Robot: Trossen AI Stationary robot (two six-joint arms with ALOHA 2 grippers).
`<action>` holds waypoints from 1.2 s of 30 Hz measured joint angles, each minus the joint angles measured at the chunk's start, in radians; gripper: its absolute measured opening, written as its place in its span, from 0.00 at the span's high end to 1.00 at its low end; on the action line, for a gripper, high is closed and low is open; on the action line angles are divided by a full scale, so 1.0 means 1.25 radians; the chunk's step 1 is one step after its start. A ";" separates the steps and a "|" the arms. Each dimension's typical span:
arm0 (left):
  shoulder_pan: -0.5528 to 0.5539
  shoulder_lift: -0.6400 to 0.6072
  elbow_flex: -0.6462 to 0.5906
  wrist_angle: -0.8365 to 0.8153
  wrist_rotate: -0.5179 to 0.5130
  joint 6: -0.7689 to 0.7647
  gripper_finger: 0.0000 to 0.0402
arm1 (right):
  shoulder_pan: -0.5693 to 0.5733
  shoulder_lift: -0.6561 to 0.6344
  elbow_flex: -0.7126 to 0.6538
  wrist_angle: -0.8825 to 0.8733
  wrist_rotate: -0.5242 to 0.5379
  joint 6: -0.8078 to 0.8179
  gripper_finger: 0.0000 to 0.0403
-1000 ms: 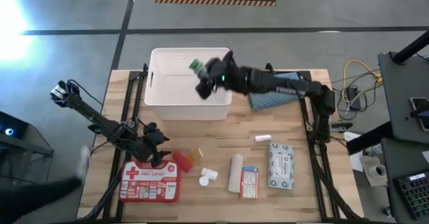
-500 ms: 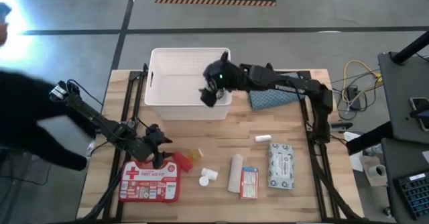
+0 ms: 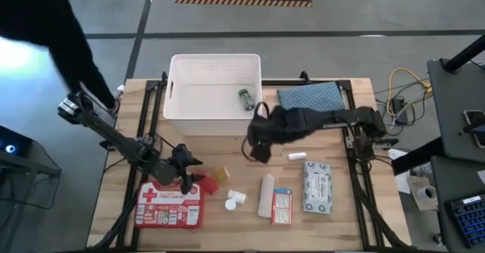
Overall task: Pick & place medical supplies in basket/bin
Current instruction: Put the orange pill bottle into the white bin
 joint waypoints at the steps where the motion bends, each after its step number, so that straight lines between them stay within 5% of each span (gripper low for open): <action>1: 0.000 0.026 0.014 0.013 0.000 0.000 0.33 | 0.015 0.000 -0.005 -0.025 0.001 0.014 0.16; 9: 0.021 0.286 0.196 -0.038 -0.002 0.001 0.33 | 0.148 -0.029 -0.108 -0.164 0.041 0.164 0.15; 18: 0.090 0.543 0.489 -0.450 0.112 -0.054 0.33 | 0.321 -0.122 -0.260 -0.156 0.067 0.452 0.15; 27: 0.130 0.589 0.560 -0.457 0.135 -0.031 0.33 | 0.469 -0.179 -0.365 -0.149 0.110 0.739 0.15; 36: 0.178 0.593 0.541 -0.451 0.230 -0.009 0.33 | 0.521 -0.178 -0.407 -0.133 0.113 0.833 0.15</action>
